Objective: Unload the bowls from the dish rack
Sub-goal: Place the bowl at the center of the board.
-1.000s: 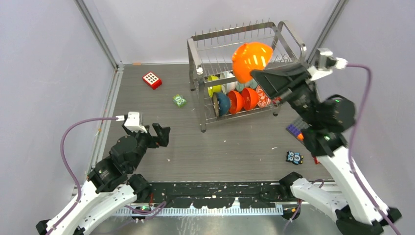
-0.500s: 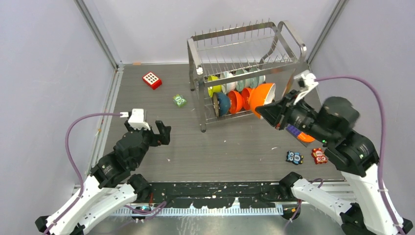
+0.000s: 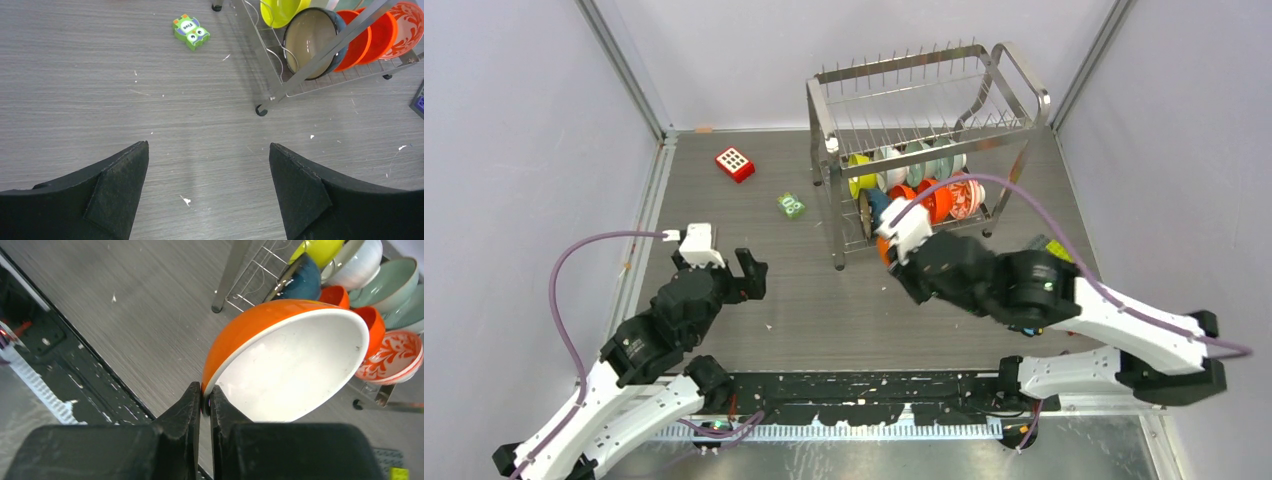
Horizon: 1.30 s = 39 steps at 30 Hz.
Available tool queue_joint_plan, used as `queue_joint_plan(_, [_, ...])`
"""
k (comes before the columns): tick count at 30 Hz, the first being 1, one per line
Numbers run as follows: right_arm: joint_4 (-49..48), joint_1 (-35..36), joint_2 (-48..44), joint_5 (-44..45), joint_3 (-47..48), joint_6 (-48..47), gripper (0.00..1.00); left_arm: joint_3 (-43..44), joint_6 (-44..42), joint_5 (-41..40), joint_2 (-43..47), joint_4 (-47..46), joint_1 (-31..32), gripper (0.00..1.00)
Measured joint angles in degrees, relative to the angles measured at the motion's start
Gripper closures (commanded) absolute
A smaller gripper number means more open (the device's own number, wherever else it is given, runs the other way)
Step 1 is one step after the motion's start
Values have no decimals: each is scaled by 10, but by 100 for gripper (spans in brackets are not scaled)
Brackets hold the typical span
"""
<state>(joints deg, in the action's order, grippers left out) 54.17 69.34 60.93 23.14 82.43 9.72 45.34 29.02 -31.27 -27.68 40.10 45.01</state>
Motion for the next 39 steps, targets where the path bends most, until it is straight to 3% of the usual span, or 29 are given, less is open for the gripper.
queue_joint_plan(3, [-1,69,44,56,2,-18,99,2,6,3,9,20,0,9])
queue_joint_plan(7, [-10,99,82,85,-23,-37,99,13,9,18,10,47,0,9])
queue_joint_plan(13, [-23,125,98,88,-85,-68,99,36,22,63,3,72,0,9])
queue_joint_plan(19, [-32,193,118,66,-132,-116,99,55,24,131,-17,86,0,8])
queue_joint_plan(26, [-33,251,176,62,-137,-173,99,59,20,179,-49,105,0,8])
queue_joint_plan(33, [-5,340,202,79,-140,-207,99,91,-9,297,-103,131,0,3])
queue_joint_plan(39, [37,369,202,96,-141,-220,99,147,-38,397,-156,139,0,15])
